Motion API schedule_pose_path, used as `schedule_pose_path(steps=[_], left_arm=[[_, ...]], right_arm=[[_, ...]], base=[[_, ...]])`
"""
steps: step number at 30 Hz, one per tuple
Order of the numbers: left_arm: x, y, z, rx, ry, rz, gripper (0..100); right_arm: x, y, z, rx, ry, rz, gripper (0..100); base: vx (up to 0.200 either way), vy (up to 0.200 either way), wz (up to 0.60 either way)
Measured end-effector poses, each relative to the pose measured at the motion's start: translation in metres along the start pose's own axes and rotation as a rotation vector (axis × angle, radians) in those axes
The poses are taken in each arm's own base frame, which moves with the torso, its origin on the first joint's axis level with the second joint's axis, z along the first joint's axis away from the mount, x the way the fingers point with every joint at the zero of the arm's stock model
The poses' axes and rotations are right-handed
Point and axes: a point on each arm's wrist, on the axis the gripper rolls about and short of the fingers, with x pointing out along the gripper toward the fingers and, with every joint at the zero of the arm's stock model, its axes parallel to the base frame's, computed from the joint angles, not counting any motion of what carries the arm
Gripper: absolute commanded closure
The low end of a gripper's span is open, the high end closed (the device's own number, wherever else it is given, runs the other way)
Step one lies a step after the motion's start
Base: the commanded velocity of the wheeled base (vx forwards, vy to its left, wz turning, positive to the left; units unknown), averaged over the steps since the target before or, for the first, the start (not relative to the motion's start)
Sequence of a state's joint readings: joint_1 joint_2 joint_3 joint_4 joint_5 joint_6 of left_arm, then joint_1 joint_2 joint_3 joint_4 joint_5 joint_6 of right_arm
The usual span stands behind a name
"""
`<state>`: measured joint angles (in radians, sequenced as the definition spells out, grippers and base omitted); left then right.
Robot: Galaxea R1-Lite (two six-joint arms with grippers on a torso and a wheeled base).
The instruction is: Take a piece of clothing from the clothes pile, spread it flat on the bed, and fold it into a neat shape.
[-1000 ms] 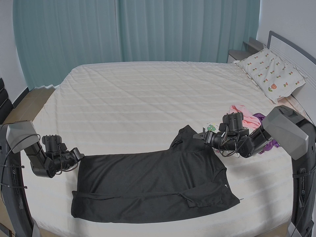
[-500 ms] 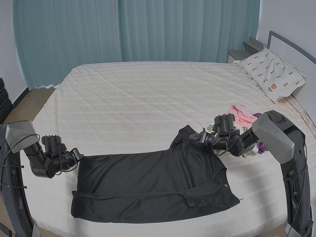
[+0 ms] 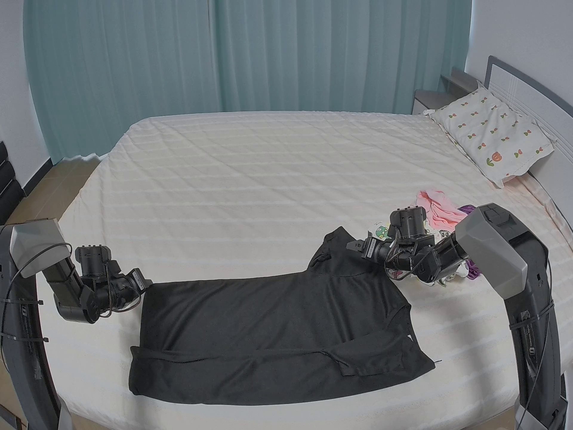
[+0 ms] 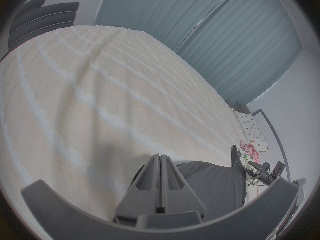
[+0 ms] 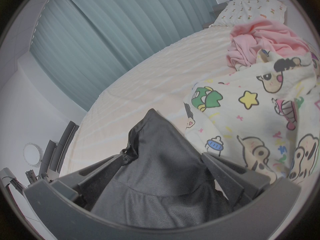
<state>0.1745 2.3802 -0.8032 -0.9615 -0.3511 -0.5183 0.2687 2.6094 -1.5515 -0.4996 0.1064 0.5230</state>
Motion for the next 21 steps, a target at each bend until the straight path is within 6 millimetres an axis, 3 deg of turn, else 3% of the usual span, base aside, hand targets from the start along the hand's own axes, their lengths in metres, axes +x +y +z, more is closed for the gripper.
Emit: schedule_pose_path(steps=[21], left_arm=[[-0.001,0.001,-0.002,-0.002,0.005,0.003,100]], right_arm=[[0.014,-0.01,-0.003,0.006,-0.005,-0.025,0]], base=[[0.0,0.0,0.0]])
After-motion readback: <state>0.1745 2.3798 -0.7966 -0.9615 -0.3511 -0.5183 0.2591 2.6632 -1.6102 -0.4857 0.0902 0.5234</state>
